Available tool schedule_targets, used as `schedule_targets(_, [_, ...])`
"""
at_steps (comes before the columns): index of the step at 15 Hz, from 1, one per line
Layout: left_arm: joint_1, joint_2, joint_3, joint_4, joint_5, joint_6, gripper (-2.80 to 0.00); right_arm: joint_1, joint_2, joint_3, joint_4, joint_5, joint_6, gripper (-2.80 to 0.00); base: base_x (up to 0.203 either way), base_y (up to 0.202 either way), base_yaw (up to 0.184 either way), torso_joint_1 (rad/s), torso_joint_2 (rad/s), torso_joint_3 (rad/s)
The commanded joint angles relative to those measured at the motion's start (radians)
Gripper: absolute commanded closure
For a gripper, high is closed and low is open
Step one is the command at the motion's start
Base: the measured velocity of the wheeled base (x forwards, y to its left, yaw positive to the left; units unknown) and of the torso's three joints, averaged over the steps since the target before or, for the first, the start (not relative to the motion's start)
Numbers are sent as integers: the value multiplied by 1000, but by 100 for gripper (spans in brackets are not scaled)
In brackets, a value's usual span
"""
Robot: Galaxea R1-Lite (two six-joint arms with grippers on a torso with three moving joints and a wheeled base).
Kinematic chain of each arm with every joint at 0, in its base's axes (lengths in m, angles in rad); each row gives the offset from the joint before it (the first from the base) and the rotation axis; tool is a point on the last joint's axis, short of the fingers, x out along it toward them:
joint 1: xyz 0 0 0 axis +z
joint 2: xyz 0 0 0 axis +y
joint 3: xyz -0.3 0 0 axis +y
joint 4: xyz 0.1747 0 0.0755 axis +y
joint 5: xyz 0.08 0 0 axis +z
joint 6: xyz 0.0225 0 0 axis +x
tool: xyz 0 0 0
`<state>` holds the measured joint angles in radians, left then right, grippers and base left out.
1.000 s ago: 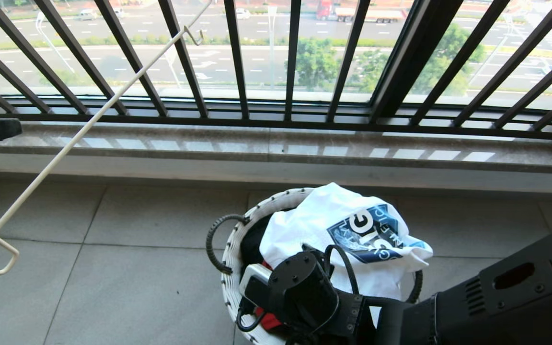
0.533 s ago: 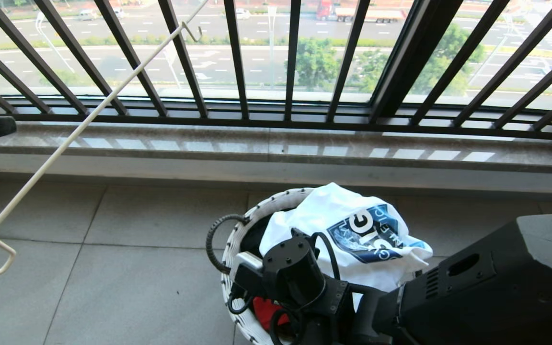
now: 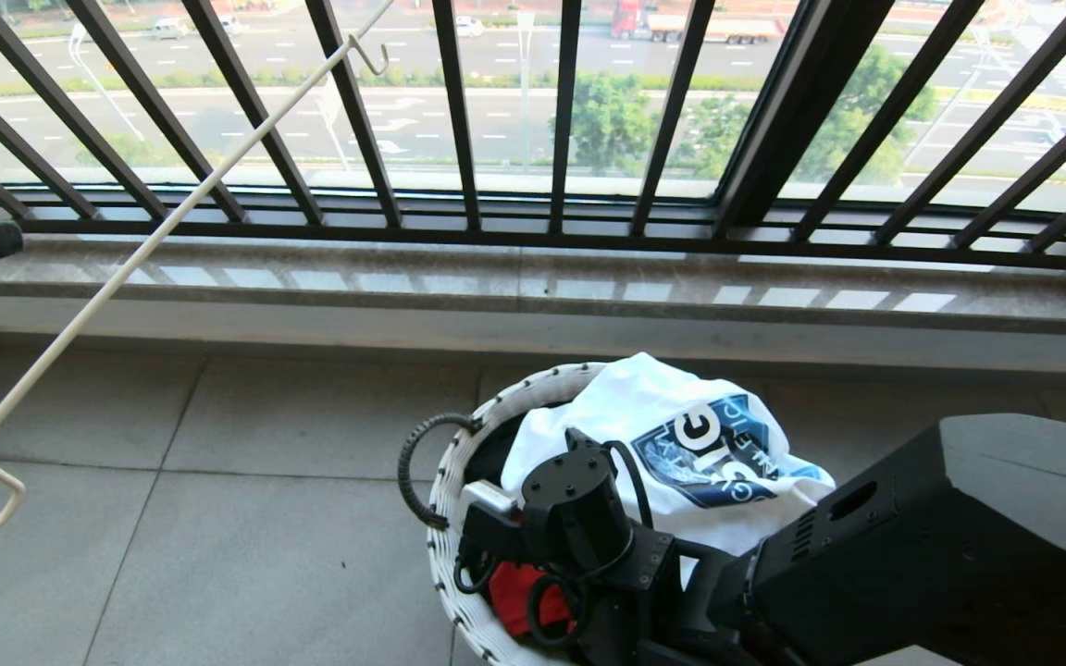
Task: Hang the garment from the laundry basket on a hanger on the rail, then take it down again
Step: Pick up clothes from the basket
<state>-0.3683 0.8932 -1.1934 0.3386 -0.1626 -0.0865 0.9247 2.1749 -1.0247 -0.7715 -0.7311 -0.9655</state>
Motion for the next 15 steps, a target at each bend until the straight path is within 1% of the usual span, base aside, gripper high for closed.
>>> schedule_targets(1, [0,0,0,2,-2,-1,0,2,-16,34,-4,-4,-7,-280,0,0,0,0,0,0])
schedule_targets(4, [0,-2,0,2,-2,-1,0,-10,-10,26,-6,-4,-23,-280,0,0,0,0,0,0])
schedule_targets(10, [0,-3,-2,2,-2,-1,0,-53,11,-55,-5,-4,-51,-280,0,0,0,0,0,0])
schedule_targets(15, [0,-13,-2,2,-2,1,0,-51,-52,-71,-5,-4,-62,-280,0,0,0,0,0,0])
